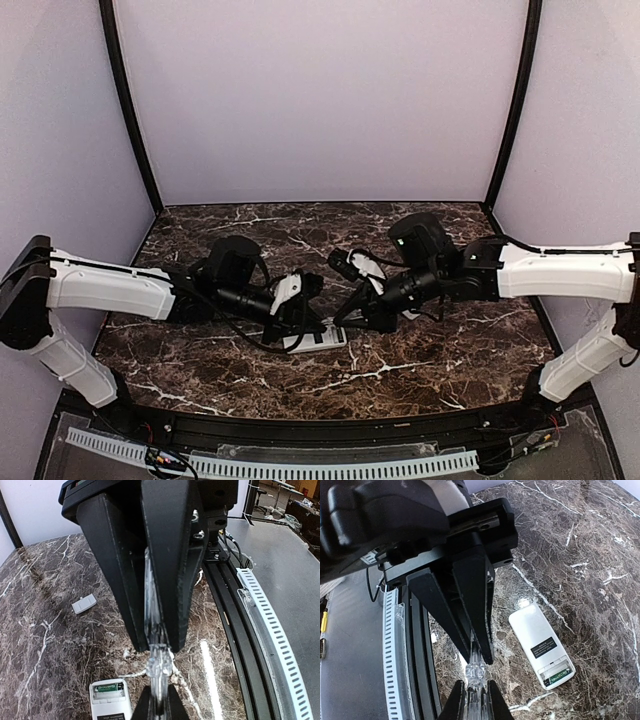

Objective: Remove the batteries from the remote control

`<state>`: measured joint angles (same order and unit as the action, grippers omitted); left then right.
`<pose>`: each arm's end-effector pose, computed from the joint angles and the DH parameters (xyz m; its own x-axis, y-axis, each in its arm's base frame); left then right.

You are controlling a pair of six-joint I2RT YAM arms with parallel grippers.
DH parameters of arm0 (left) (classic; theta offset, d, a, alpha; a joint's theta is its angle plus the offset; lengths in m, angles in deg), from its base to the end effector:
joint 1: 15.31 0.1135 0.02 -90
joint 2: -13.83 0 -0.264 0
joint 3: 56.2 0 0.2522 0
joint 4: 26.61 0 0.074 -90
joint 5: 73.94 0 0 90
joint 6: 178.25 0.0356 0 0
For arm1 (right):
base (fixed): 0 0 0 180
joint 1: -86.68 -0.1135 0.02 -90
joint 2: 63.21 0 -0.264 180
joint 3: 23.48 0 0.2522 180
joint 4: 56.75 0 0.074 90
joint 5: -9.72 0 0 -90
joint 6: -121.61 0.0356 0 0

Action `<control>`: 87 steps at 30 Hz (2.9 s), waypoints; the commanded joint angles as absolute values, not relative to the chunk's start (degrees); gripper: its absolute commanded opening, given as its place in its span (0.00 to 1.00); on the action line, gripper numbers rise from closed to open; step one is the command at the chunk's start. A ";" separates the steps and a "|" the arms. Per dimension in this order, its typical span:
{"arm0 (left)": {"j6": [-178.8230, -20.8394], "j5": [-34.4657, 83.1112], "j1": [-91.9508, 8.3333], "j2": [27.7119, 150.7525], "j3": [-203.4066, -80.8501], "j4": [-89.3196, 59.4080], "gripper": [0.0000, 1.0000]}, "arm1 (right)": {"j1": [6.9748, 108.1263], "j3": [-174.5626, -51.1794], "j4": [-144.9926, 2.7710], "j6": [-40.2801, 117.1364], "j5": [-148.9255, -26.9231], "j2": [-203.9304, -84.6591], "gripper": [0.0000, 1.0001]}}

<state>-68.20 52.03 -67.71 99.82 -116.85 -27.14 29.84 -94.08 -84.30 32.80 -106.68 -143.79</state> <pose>0.1804 -0.2685 0.2258 0.0909 0.3368 -0.9372 0.9957 -0.0469 0.0797 0.1558 0.2675 0.2657 -0.3527 -0.5058 -0.7872 -0.9356 0.2053 0.2873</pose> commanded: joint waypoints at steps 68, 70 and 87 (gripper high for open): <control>-69.61 41.99 -67.94 102.50 -119.09 -29.76 0.57 | 40.44 -95.60 -82.02 70.12 -120.23 -149.64 0.00; -70.19 40.89 -67.95 101.32 -117.40 -31.05 0.71 | 40.45 -95.77 -83.54 68.83 -118.71 -149.33 0.00; -76.96 19.92 -67.87 94.16 -110.46 -26.95 0.98 | 40.53 -99.85 -98.20 60.70 -105.66 -146.82 0.00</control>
<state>-72.37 27.83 -67.71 96.63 -113.40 -29.02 40.33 -98.38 -94.81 63.10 -109.39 -148.49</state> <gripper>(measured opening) 0.977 0.103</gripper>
